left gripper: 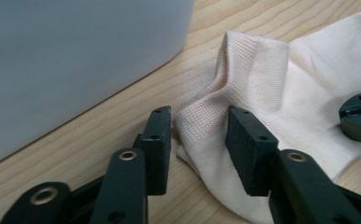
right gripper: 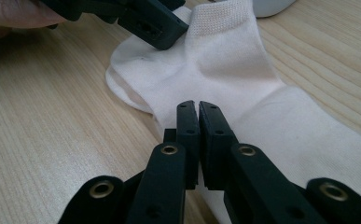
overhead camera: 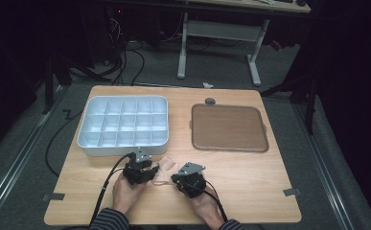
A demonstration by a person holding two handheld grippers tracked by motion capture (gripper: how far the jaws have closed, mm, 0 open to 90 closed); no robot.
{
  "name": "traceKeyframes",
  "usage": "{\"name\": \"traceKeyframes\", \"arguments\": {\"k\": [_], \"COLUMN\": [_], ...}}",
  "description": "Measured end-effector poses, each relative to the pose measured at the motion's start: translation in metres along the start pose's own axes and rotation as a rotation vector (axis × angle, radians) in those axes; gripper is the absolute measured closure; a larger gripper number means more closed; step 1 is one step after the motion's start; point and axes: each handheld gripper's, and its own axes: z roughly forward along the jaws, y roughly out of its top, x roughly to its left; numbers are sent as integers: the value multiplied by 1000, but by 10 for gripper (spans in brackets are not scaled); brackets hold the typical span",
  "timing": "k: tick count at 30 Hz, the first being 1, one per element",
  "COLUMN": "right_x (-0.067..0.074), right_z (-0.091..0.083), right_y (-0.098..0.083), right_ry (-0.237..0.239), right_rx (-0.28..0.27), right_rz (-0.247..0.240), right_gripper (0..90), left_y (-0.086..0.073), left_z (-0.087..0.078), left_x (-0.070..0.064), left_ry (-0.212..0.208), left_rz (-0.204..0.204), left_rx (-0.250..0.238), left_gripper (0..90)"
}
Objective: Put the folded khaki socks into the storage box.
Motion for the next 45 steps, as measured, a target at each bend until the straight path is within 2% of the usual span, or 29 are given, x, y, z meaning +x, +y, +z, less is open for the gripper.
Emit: {"name": "traceKeyframes", "arguments": {"k": [8,13,17,21,24,32,35,40,45], "right_x": [1,1,1,1,1,0,1,1,2], "right_z": [0,0,0,0,0,1,3,7,10], "right_y": [-1,-2,-2,-2,-1,1,3,7,9], "right_ry": [-4,-5,-4,-4,-4,6,13,30,42], "right_rx": [-10,-10,-12,-11,-5,9,7,7,3], "right_rz": [0,1,-1,0,1,-1,-4,1,5], "right_gripper": [870,870,870,870,870,871,872,873,873], "left_y": [2,0,-1,2,3,5,6,13,16], "left_z": [0,-1,-7,-15,-19,-28,-31,-38,-41], "left_x": [1,9,16,17,19,21,23,20,19], "left_ry": [-60,-118,-155,-182,-209,-248,-252,-251,-261], "left_rz": [-43,-99,-127,-126,-144,-171,-169,-143,-143], "left_rx": [15,15,-5,-28,-52,-94,-100,-109,-127], "left_gripper": [792,821,824,825,826,828,828,829,830]}}
